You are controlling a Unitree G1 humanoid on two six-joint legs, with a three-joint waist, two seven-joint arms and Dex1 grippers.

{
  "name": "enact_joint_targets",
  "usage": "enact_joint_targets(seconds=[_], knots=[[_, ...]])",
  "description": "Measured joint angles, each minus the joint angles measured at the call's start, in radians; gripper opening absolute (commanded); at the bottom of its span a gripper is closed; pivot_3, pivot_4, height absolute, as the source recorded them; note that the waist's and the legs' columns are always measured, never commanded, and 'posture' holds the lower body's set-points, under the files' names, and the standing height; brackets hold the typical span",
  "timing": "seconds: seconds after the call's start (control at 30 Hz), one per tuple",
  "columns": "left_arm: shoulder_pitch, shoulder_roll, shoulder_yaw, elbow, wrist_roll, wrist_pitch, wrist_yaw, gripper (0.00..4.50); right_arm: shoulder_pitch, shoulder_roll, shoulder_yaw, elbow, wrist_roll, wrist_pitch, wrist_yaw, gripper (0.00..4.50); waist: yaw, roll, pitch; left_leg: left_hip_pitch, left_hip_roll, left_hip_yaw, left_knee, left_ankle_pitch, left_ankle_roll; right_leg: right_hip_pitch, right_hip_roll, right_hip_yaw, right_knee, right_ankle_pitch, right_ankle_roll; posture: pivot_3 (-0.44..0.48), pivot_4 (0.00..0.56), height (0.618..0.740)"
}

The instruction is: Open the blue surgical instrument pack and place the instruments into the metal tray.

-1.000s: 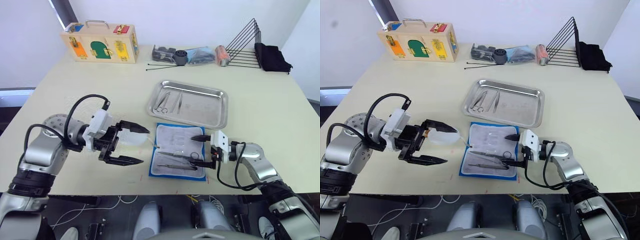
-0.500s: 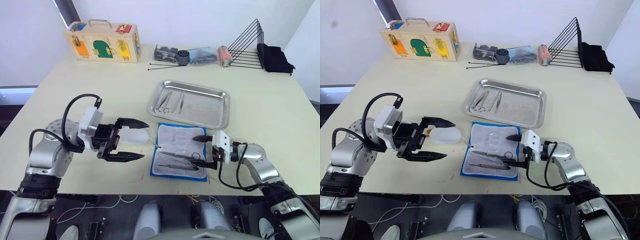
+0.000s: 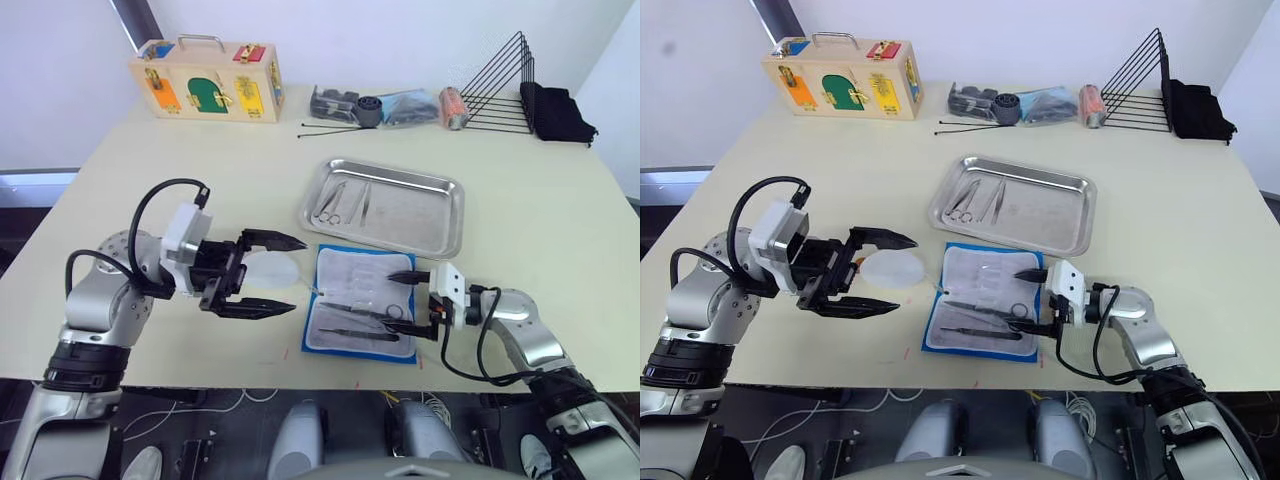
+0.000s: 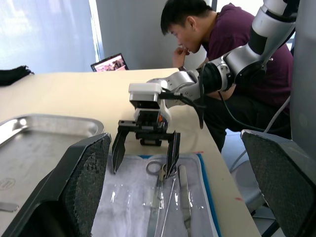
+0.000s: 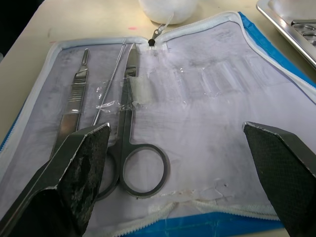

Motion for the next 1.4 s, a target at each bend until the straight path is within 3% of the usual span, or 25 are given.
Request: enact_joint_targets(seconds=[0.4, 0.7, 1.03, 1.4], knots=[[0.036, -0.037, -0.001, -0.048, 0.029, 0.022, 0.020, 4.47, 0.043, -0.022, -0.094, -0.142, 0.114, 0.060, -0.008, 4.50, -0.007, 0.005, 0.014, -0.004, 0.000, 0.000, 0.000, 0.000, 0.000, -0.004, 0.001, 0.000, 0.000, 0.000, 0.000, 0.000, 0.150, 0.740], [0.062, -0.117, -0.043, -0.060, 0.122, -0.027, 0.043, 4.47, 0.111, -0.136, -0.130, -0.315, 0.181, 0.134, 0.033, 4.50, -0.004, 0.005, 0.015, -0.005, 0.000, 0.000, 0.000, 0.000, 0.000, -0.005, 0.000, 0.000, 0.000, 0.000, 0.001, 0.000, 0.150, 0.740], [0.078, -0.199, -0.160, 0.100, 0.338, -0.218, 0.060, 4.47, 0.166, -0.314, -0.246, -0.548, 0.324, 0.311, 0.056, 4.50, -0.004, 0.005, 0.016, -0.005, 0.000, -0.001, 0.001, 0.000, 0.000, -0.005, 0.000, 0.000, 0.000, 0.000, 0.001, 0.000, 0.150, 0.740], [0.014, -0.233, -0.209, 0.307, 0.451, -0.381, 0.036, 4.47, 0.188, -0.384, -0.324, -0.673, 0.419, 0.439, 0.022, 4.50, -0.004, 0.005, 0.016, -0.007, 0.000, -0.002, 0.002, 0.000, 0.000, -0.005, 0.000, -0.002, 0.000, 0.001, 0.001, 0.000, 0.150, 0.740]])
